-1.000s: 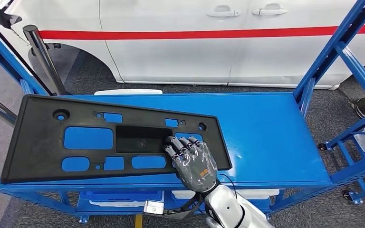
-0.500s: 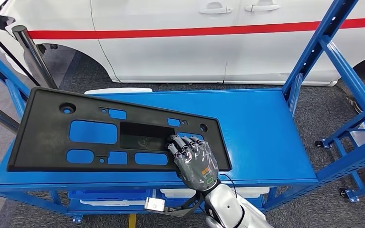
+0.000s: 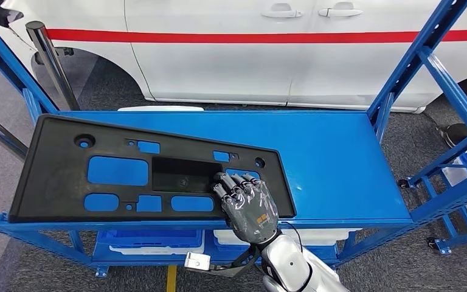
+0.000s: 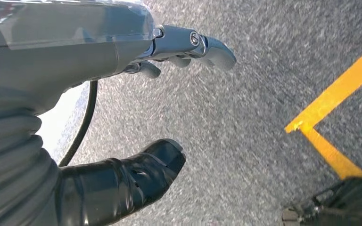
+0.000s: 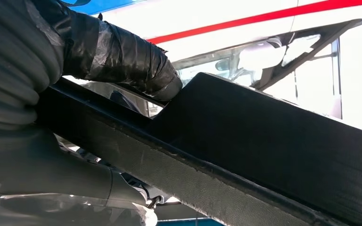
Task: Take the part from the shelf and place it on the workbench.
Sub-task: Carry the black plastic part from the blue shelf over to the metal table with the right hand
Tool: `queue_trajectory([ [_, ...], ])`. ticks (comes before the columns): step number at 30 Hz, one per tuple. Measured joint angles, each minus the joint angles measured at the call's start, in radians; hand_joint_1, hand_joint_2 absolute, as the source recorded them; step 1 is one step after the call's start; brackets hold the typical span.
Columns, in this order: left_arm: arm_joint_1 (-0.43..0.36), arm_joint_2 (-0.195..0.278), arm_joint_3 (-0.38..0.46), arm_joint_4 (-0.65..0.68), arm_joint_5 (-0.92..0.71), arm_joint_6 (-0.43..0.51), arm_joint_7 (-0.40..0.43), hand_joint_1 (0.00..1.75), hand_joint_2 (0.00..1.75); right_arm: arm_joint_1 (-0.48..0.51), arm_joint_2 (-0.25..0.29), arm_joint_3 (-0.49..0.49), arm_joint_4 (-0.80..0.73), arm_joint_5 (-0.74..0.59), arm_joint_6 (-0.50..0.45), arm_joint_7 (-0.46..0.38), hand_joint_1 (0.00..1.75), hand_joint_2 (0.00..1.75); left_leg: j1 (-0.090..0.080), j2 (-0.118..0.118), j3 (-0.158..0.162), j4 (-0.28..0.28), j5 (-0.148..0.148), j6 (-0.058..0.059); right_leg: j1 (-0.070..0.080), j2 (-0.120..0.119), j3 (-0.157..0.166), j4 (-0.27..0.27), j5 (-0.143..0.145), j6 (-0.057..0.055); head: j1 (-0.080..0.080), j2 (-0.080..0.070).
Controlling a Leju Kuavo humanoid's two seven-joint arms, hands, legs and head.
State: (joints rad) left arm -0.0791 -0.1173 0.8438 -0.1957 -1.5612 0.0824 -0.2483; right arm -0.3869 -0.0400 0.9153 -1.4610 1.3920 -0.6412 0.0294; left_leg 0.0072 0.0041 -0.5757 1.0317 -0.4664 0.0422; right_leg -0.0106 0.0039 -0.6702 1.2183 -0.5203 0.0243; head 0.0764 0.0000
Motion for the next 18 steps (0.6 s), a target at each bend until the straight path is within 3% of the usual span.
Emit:
queue_trajectory([
  [2, 0.000, -0.003, 0.000, 0.000, -0.001, 0.000, 0.000, 0.00, 1.75, -0.003, 0.001, -0.001, 0.001, -0.006, 0.000, 0.000, 1.75, 1.75, -0.003, 0.000, -0.006, 0.004, 0.003, -0.005, 0.006, 0.000, 0.075, -0.124, 0.033, -0.013, 0.000, 0.000],
  [3, -0.001, -0.004, 0.000, 0.000, -0.002, 0.000, 0.000, 0.00, 1.75, -0.004, 0.001, -0.002, 0.001, -0.011, 0.000, -0.001, 1.75, 1.75, -0.003, 0.000, -0.008, 0.005, 0.005, -0.009, 0.010, 0.000, 0.092, -0.158, 0.038, -0.019, 0.000, 0.000],
  [5, -0.001, -0.005, -0.001, 0.000, -0.004, 0.000, 0.000, 0.00, 1.75, -0.005, 0.002, -0.005, 0.003, -0.021, -0.001, -0.002, 1.75, 1.75, -0.003, 0.000, -0.012, 0.004, 0.012, -0.021, 0.014, 0.000, 0.092, -0.175, 0.042, -0.027, 0.000, 0.000],
  [7, -0.001, -0.005, -0.001, 0.000, -0.005, 0.000, 0.000, 0.00, 1.75, -0.005, 0.004, -0.010, 0.004, -0.032, -0.004, -0.002, 1.75, 1.75, -0.002, -0.001, -0.018, 0.009, 0.006, -0.031, 0.007, -0.002, 0.092, -0.188, 0.054, -0.037, 0.000, 0.000],
  [9, -0.001, -0.004, -0.001, 0.000, -0.006, -0.001, 0.000, 0.00, 1.75, -0.005, 0.005, -0.021, 0.004, -0.041, -0.011, -0.002, 1.75, 1.75, 0.000, -0.001, -0.043, 0.069, -0.044, -0.039, 0.000, -0.006, 0.088, -0.200, 0.069, -0.046, -0.003, 0.000],
  [11, 0.000, -0.004, -0.001, 0.000, -0.007, -0.001, 0.001, 0.00, 1.75, 0.000, 0.005, -0.036, 0.004, -0.047, -0.022, -0.001, 1.75, 1.75, 0.004, -0.002, -0.088, 0.187, -0.115, -0.048, 0.000, -0.008, 0.076, -0.199, 0.078, -0.049, -0.005, 0.000],
  [12, 0.001, -0.004, -0.001, 0.000, -0.008, -0.001, 0.002, 0.00, 1.75, 0.004, 0.003, -0.045, 0.004, -0.049, -0.027, -0.002, 1.75, 1.75, 0.008, -0.002, -0.104, 0.236, -0.135, -0.052, 0.000, -0.008, 0.069, -0.196, 0.081, -0.048, -0.005, 0.000],
  [13, 0.001, -0.004, -0.001, 0.000, -0.008, -0.001, 0.003, 0.00, 1.75, 0.009, 0.001, -0.053, 0.004, -0.050, -0.030, -0.002, 1.75, 1.75, 0.011, -0.001, -0.106, 0.255, -0.137, -0.056, -0.001, -0.009, 0.062, -0.193, 0.084, -0.046, -0.005, 0.000],
  [14, 0.002, -0.004, -0.001, 0.000, -0.008, -0.001, 0.005, 0.00, 1.75, 0.014, -0.001, -0.061, 0.004, -0.051, -0.033, -0.003, 1.75, 1.75, 0.014, -0.001, -0.089, 0.235, -0.121, -0.060, -0.003, -0.009, 0.056, -0.189, 0.086, -0.043, -0.005, 0.000],
  [16, 0.002, -0.002, -0.001, 0.000, -0.009, -0.002, 0.007, 0.00, 1.75, 0.021, -0.003, -0.072, 0.002, -0.052, -0.035, -0.007, 1.75, 1.75, 0.020, -0.002, -0.016, 0.112, -0.070, -0.066, -0.008, -0.008, 0.042, -0.176, 0.090, -0.036, -0.005, 0.000],
  [18, 0.000, -0.002, -0.001, 0.001, -0.009, -0.004, 0.008, 0.00, 1.75, 0.023, -0.003, -0.079, -0.001, -0.052, -0.038, -0.014, 1.75, 1.75, 0.018, -0.006, 0.030, 0.020, -0.043, -0.061, -0.007, -0.005, 0.031, -0.166, 0.094, -0.023, -0.005, 0.000],
])
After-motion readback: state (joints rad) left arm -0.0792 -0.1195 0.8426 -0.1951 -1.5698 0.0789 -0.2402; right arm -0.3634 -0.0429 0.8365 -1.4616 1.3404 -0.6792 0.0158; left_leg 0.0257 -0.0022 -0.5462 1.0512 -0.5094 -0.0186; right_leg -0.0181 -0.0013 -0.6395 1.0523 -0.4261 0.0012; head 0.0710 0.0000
